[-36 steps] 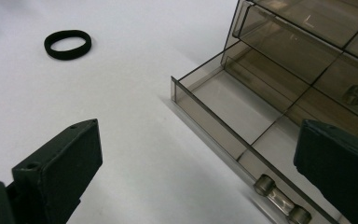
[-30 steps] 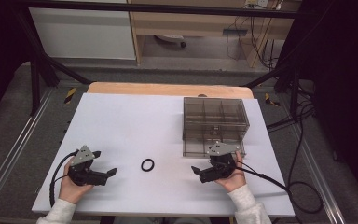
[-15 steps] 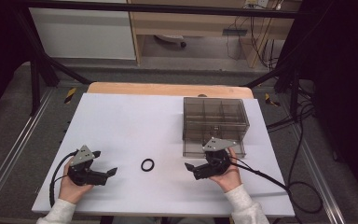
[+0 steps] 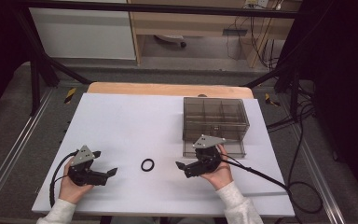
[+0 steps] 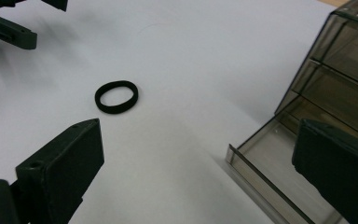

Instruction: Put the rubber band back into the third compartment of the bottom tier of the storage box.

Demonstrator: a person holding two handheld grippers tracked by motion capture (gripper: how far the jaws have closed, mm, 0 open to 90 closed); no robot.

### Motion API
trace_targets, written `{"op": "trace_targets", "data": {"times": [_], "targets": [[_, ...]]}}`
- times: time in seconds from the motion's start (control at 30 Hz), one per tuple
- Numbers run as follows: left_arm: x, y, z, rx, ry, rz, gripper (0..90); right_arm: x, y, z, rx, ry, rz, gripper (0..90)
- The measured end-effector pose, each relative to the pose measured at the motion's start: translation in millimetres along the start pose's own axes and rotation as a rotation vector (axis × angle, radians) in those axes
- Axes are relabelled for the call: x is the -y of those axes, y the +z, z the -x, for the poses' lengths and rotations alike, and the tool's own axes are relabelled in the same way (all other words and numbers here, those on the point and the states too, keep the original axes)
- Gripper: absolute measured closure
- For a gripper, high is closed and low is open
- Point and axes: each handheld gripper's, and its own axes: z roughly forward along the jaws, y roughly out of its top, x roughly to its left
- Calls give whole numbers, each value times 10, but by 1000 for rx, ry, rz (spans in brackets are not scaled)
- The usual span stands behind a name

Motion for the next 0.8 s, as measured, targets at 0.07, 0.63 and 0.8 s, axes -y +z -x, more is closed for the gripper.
{"op": "trace_targets", "data": {"times": [0.07,0.63,0.8], "targets": [[0,0,0,0,1,0,34,-19,35,-18,-9,-4,1,30],[-2,-3,-1,0,4,-1,34,-115,274,-98,-45,-3,-2,36],[-2,-4,-2,-1,3,1,34,-145,345,-125,-50,-15,-10,40]]}}
